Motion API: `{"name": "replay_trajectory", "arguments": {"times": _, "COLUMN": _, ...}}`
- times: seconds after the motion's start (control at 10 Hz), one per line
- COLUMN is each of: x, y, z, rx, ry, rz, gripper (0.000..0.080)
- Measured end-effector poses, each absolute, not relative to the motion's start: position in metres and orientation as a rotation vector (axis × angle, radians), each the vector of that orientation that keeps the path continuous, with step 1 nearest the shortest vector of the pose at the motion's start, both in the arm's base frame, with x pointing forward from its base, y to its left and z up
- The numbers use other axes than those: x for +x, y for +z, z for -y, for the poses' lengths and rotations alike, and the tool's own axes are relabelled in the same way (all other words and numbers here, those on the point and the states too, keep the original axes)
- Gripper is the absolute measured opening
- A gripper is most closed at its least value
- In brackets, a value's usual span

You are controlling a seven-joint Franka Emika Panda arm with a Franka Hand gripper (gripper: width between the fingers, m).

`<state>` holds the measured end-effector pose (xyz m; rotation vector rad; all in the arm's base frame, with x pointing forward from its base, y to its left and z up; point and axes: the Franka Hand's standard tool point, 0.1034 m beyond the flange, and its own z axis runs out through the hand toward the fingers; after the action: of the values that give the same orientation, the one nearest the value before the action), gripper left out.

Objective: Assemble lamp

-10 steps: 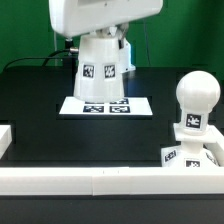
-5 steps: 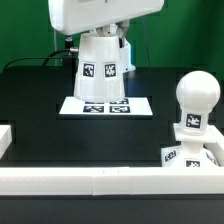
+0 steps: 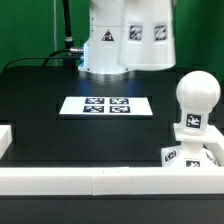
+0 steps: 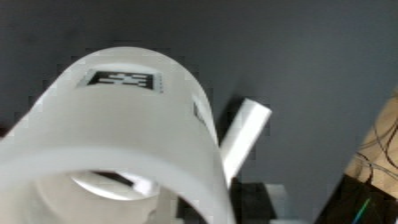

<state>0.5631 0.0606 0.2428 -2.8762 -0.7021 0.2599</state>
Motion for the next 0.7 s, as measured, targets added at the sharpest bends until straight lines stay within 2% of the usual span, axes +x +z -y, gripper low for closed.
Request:
{"name": "replay_trajectory", "arguments": {"times": 0.2, "x": 0.575, "y": 0.246, "z": -0.087, "rx": -2.905, "ry": 0.286, "rz": 0.573, "gripper": 0.0041}}
{"name": "replay_trajectory", "arguments": {"times": 0.5, "x": 0.574, "y": 0.232, "z": -0.125, "rx": -2.905, "ry": 0.314, "rz": 0.557, "gripper": 0.0041}}
{"name": "replay_trajectory", "arguments": {"times": 0.7, "x": 0.585, "y": 0.223, "z": -0.135, "rx": -2.912, "ry": 0.249, "rz": 0.584, "gripper": 0.0041}}
